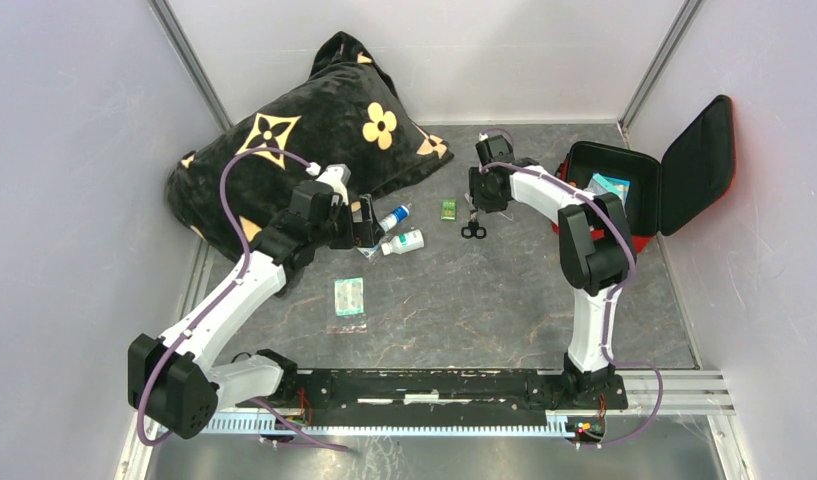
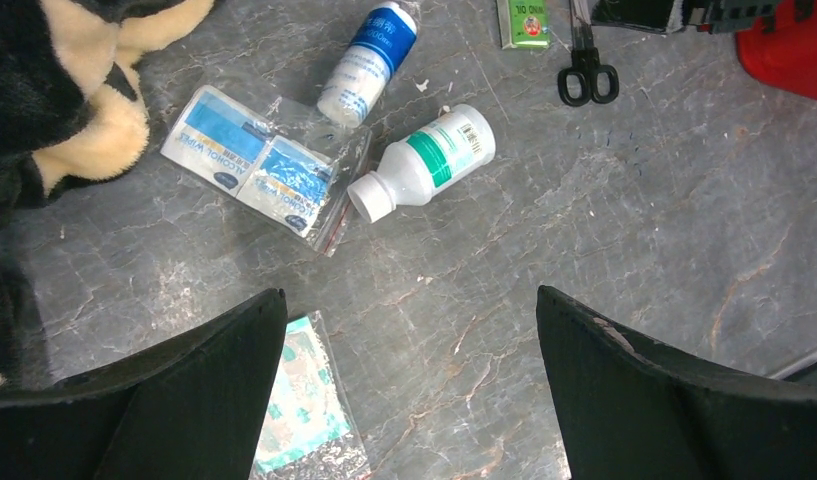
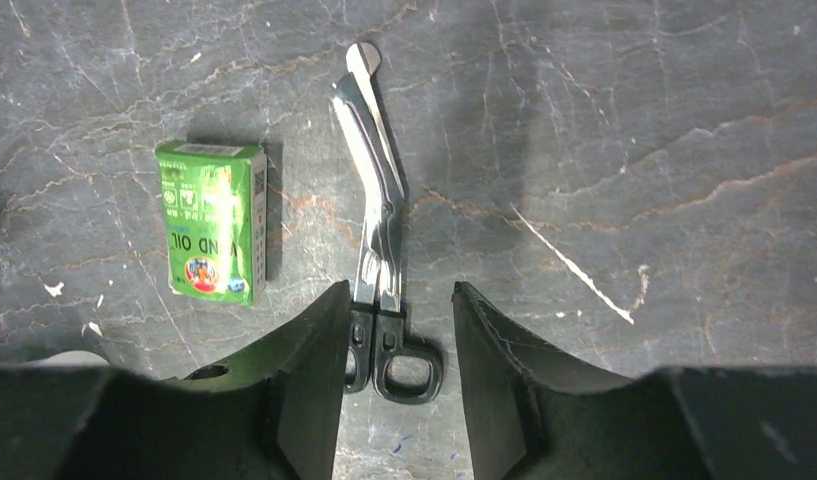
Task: Organize the medicine kit
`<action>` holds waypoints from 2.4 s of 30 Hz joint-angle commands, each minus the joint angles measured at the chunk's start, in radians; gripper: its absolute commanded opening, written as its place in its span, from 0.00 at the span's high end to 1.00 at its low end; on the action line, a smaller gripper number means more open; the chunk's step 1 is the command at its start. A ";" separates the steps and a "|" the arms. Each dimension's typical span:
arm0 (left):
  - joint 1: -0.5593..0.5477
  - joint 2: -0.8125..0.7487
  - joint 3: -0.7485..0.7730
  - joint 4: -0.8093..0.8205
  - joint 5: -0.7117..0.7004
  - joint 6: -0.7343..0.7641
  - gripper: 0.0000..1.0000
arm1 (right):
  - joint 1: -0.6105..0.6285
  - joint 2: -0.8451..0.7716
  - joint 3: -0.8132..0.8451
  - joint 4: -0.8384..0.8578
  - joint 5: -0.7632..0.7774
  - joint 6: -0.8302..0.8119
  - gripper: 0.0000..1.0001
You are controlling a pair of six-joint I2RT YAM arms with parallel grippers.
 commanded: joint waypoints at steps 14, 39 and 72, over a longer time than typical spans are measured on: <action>-0.013 -0.008 -0.037 0.064 0.028 -0.060 0.00 | 0.054 0.144 0.144 -0.105 0.112 -0.081 0.58; -0.274 0.119 -0.172 0.387 0.028 -0.173 0.05 | 0.065 -0.427 -0.710 0.386 -0.373 0.105 1.00; -0.428 0.548 -0.133 0.725 0.069 -0.217 0.58 | 0.066 -0.550 -0.880 0.546 -0.486 0.214 1.00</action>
